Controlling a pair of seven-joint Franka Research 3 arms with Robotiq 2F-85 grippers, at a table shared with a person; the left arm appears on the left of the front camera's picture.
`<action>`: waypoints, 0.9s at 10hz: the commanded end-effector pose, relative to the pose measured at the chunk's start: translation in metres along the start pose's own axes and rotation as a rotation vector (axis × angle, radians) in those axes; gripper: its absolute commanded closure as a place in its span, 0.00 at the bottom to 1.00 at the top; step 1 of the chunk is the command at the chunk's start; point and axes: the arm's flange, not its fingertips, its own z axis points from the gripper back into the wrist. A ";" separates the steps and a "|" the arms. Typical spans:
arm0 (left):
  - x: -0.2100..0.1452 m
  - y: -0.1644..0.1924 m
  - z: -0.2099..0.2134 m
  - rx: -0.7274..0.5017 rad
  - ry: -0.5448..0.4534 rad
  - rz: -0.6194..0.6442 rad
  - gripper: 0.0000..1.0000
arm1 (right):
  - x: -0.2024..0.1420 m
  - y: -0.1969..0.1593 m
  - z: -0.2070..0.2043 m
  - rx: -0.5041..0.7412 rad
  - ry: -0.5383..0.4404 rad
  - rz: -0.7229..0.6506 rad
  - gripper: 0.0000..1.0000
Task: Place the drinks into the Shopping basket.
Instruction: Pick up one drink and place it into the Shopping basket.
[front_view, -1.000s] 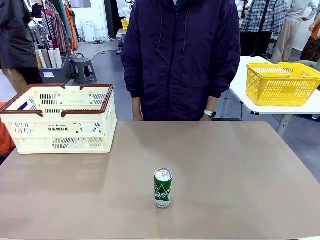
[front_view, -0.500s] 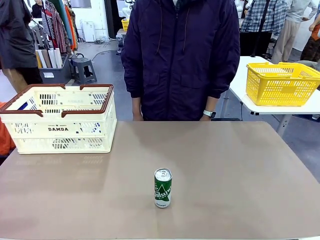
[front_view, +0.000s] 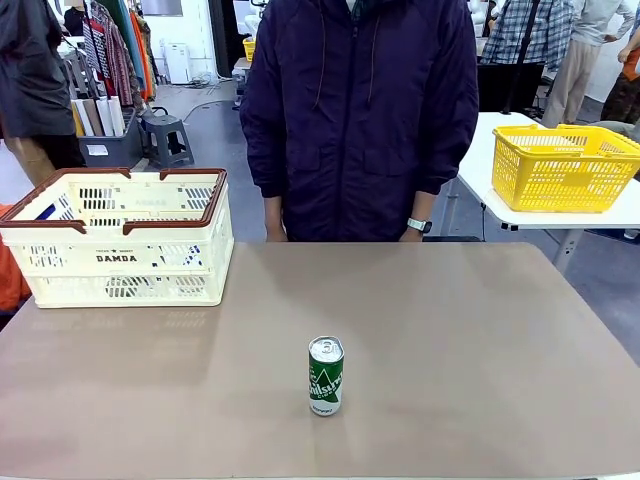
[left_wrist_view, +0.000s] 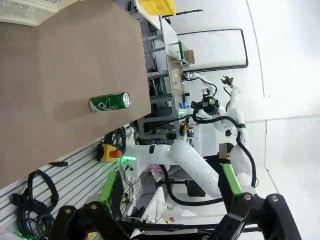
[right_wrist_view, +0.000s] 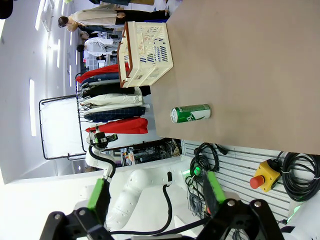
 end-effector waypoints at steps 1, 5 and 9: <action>-0.001 -0.003 0.000 -0.022 -0.006 -0.009 0.00 | 0.001 0.003 0.002 0.019 0.000 0.014 0.00; 0.022 -0.044 -0.080 0.196 0.060 0.058 0.00 | 0.001 0.003 0.002 0.019 0.000 0.014 0.00; 0.055 -0.105 -0.279 0.637 0.389 0.018 0.00 | 0.001 0.003 0.002 0.019 0.000 0.014 0.00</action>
